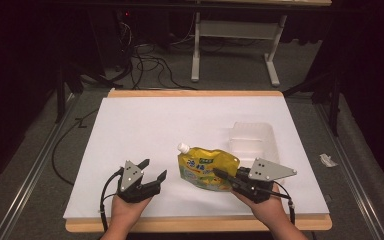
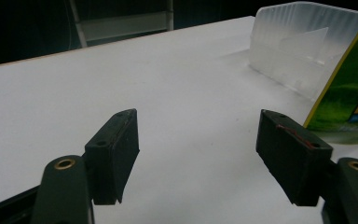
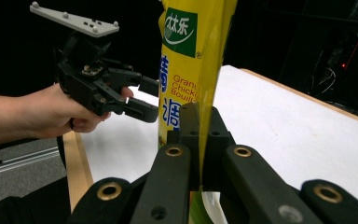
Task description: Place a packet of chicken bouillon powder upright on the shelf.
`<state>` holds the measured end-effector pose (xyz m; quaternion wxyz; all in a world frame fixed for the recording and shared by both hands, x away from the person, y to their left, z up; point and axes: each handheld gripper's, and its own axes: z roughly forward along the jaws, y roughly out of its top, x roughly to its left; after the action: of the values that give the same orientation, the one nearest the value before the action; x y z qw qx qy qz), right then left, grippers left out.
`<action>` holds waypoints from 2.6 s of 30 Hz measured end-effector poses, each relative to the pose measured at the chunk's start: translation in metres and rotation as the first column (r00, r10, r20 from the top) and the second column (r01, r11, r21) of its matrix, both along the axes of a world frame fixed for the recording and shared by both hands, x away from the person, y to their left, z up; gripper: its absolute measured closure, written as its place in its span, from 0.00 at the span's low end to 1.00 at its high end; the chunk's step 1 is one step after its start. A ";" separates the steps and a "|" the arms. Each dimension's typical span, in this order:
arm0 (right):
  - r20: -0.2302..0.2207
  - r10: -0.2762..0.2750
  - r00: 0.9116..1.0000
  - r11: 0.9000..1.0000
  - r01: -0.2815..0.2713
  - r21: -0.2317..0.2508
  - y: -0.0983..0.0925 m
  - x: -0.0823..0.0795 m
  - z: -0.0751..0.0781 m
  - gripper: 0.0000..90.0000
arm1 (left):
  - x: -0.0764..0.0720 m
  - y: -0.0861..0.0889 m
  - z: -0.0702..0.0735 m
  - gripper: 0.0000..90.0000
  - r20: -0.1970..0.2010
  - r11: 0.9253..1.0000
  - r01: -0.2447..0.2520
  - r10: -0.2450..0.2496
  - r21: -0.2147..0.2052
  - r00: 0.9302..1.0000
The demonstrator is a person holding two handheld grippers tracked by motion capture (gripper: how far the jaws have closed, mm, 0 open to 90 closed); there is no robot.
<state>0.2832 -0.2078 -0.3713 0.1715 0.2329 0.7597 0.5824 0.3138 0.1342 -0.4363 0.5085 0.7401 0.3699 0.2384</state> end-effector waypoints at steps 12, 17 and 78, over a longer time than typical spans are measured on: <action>0.027 -0.008 1.000 0.999 0.007 0.034 -0.017 -0.001 0.015 1.00 | 0.000 -0.001 -0.001 0.34 -0.003 1.000 0.001 -0.001 0.008 1.000; 0.047 -0.033 0.998 0.997 0.030 0.072 -0.032 -0.002 0.030 1.00 | 0.001 -0.002 -0.001 0.34 -0.007 1.000 0.005 -0.005 0.014 1.000; -0.023 -0.232 0.972 0.973 0.232 0.003 -0.119 0.003 0.021 1.00 | 0.000 -0.004 -0.003 0.34 -0.022 0.999 0.036 -0.035 0.030 0.999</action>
<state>0.2859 -0.3268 -0.3501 0.2293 0.3271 0.7274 0.5580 0.3139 0.1299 -0.4397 0.4974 0.7566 0.3585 0.2272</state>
